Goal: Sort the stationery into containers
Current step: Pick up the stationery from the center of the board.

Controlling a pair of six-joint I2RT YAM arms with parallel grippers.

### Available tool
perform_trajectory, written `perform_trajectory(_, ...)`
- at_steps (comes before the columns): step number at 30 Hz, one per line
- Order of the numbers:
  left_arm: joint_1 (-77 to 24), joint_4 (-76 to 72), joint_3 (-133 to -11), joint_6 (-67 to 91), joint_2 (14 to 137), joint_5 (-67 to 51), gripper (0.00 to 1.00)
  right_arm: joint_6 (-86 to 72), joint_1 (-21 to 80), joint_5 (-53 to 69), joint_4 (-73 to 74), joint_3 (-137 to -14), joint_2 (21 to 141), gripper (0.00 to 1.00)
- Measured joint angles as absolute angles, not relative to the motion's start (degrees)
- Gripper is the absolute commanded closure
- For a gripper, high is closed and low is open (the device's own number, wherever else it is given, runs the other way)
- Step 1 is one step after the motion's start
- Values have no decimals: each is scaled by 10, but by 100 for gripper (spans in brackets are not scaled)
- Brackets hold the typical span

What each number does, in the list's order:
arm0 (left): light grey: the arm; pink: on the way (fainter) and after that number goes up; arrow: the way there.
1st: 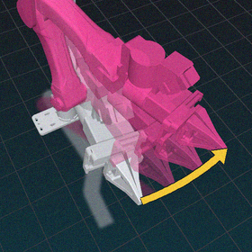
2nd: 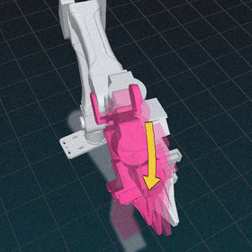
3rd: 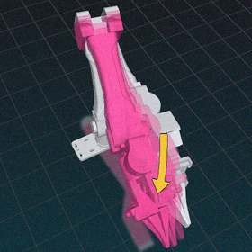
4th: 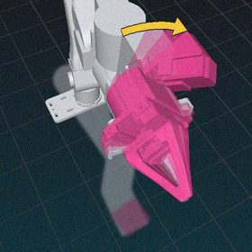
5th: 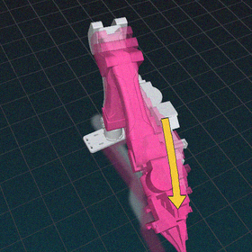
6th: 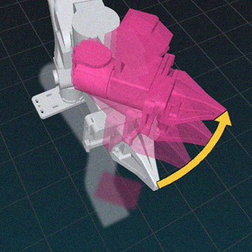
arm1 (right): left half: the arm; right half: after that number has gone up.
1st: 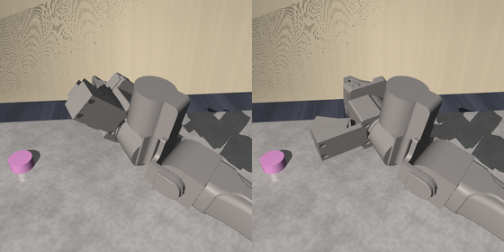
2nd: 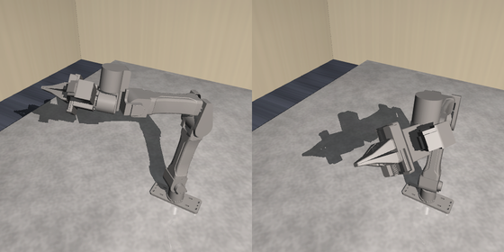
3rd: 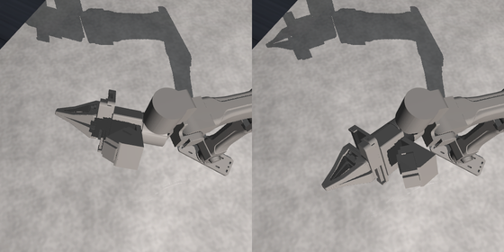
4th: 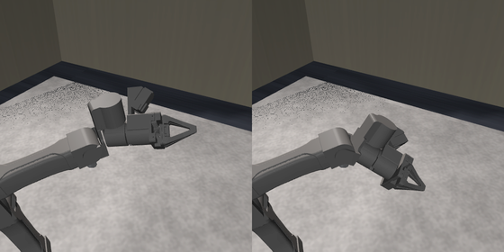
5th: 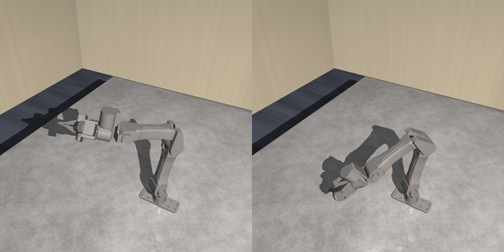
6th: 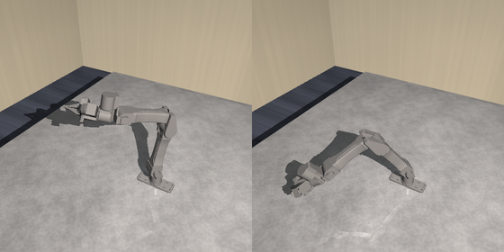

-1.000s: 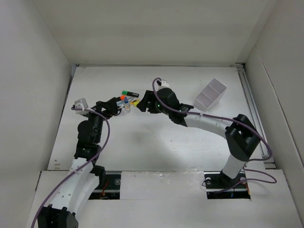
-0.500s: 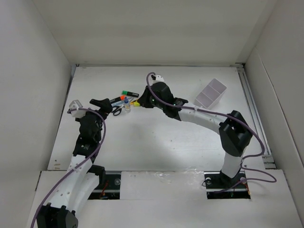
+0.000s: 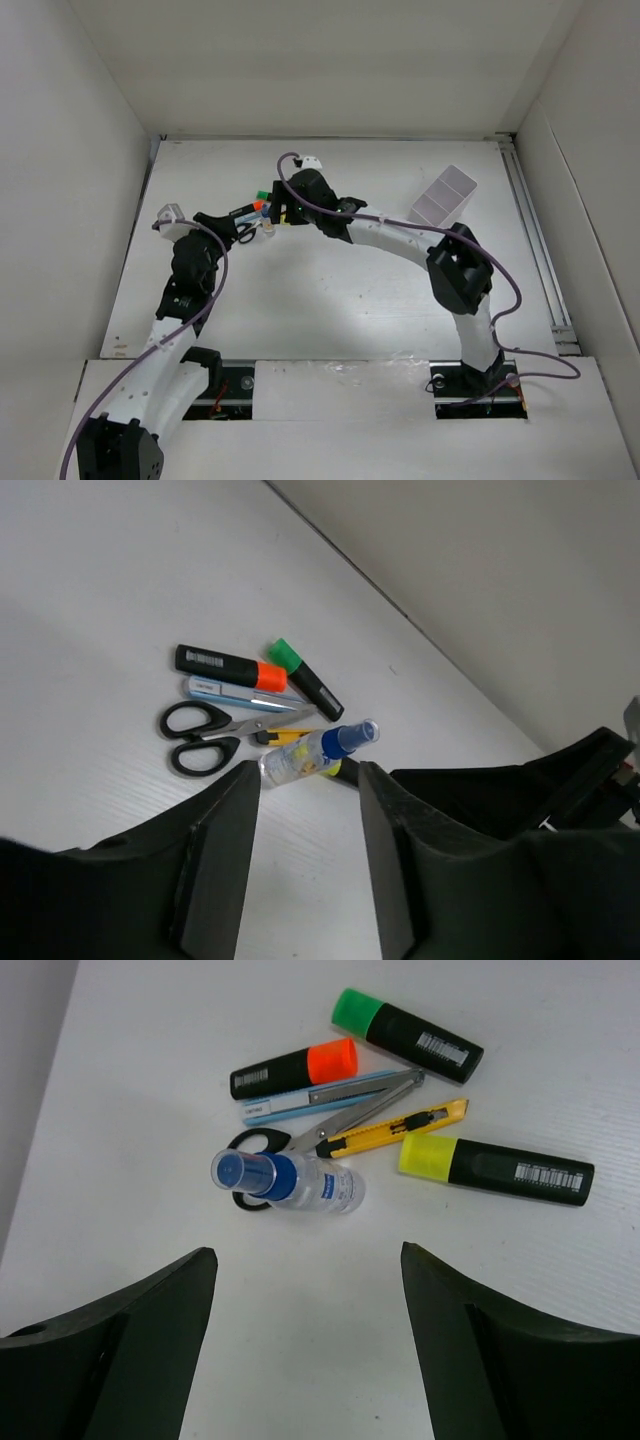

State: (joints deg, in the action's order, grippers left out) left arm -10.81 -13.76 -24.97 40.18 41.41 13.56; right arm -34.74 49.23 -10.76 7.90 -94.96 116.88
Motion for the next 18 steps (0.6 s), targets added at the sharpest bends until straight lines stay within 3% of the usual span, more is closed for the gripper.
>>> perform_trajectory(4, -108, -129, -253, 413, 409, 129, 62, -327, 510, -114, 105, -993, 1204, 20)
perform_trajectory(11, -108, -123, -251, 436, 329, 152, 25, -310, 518, -121, 133, -1074, 1261, 26)
perform_trajectory(16, -108, -130, -249, 440, 318, 152, 24, -303, 518, -146, 149, -1132, 1307, 30)
perform_trajectory(18, -108, -130, -249, 440, 328, 149, 22, -300, 518, -155, 156, -1151, 1323, 38)
